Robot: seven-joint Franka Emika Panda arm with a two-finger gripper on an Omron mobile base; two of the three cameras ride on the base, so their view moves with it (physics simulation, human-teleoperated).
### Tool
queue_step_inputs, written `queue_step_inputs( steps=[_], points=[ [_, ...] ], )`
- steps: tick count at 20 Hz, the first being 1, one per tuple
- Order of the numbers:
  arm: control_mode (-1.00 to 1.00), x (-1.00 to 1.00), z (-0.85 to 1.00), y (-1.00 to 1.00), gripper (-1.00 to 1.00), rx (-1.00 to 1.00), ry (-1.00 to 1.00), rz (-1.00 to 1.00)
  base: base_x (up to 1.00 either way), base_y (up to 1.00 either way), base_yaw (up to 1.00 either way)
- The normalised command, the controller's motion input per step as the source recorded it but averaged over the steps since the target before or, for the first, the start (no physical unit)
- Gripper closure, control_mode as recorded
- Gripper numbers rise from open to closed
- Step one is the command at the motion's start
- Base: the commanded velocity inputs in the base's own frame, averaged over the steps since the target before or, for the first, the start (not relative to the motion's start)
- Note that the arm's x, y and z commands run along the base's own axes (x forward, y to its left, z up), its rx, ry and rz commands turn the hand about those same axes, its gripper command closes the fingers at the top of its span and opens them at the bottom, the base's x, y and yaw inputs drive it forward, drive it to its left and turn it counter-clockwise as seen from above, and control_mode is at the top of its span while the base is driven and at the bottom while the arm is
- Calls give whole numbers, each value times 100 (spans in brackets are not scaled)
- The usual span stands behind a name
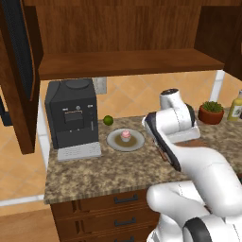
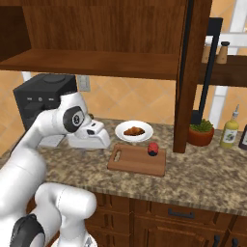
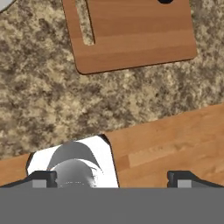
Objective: From the different types of pastries on the counter, select a croissant and place it on the cutting board. Then retrieve a jar of jam from the cabinet and place it alongside the croissant on the cutting board.
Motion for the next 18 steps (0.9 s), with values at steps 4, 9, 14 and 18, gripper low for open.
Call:
queue_step_inputs(
  steps=[4,9,14,18],
  points=[
    [-100,100,-6,-9,-100,20,-2,-15,0,0,0],
    [-100,99,-4,1,-100,1,0,-2,0,0,0],
    [-100,94,-26,-29,-100,-1,-3,0,0,0,0],
    [-100,97,0,-53,-100,0,-7,0,0,0,0]
  ],
)
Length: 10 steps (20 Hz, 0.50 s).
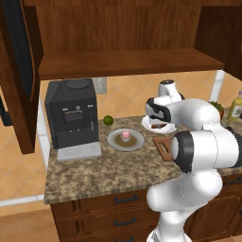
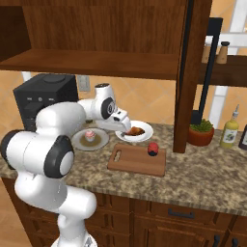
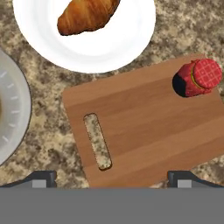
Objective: From the different types of pastries on the counter, select a croissant and place it on the cutting board. Then retrieve a jar of jam from the cabinet and place it alongside the croissant on the cutting board.
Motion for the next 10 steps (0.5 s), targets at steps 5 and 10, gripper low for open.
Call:
queue_step_inputs(
  steps=[5,10],
  points=[
    [-100,64,-2,-28,-100,8,-13,-2,0,0,0],
    [-100,21,-12,-26,-100,14,-11,-5,0,0,0]
  ],
)
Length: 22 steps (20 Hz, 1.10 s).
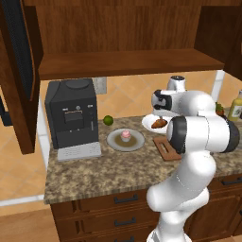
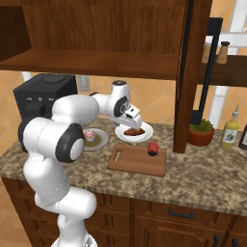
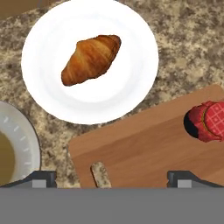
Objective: From the different types of pastries on the counter, select a croissant and place it on the cutting board. Then retrieve a jar of jam from the cabinet and place it alongside the croissant on the cutting board.
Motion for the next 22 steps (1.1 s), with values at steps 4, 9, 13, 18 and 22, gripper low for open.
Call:
queue_step_inputs(
  steps=[4,9,13,18,22],
  points=[
    [-100,16,-15,-1,-100,4,-12,-3,0,0,0],
    [-100,26,0,2,-100,0,13,-5,0,0,0],
    [-100,26,0,-12,-100,0,21,-4,0,0,0],
    [-100,20,0,-38,-100,0,11,-3,0,0,0],
    [-100,6,0,-5,-100,0,0,0,0,0,0]
  ],
)
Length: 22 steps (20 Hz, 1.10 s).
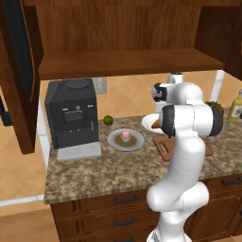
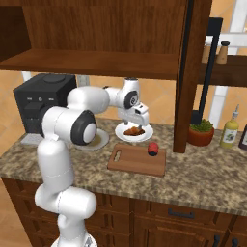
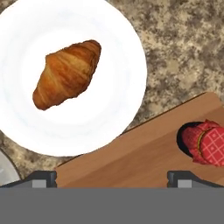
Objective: From the different types of pastries on the counter, select a croissant and place it on the cutting board. Then retrieve a jar of jam from the cabinet and place it alongside the croissant on the cutting board.
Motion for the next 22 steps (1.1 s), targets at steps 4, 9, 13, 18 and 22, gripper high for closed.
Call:
queue_step_inputs(
  steps=[4,9,13,18,22],
  points=[
    [-100,0,-5,1,-100,0,0,-2,0,0,0],
    [-100,4,-31,25,-100,0,-8,-3,0,0,0],
    [-100,41,-33,38,-100,0,-16,-4,0,0,0],
    [-100,26,-4,-10,-100,-1,-5,-1,0,0,0],
    [-100,39,0,-35,-100,-2,0,-1,0,0,0]
  ],
)
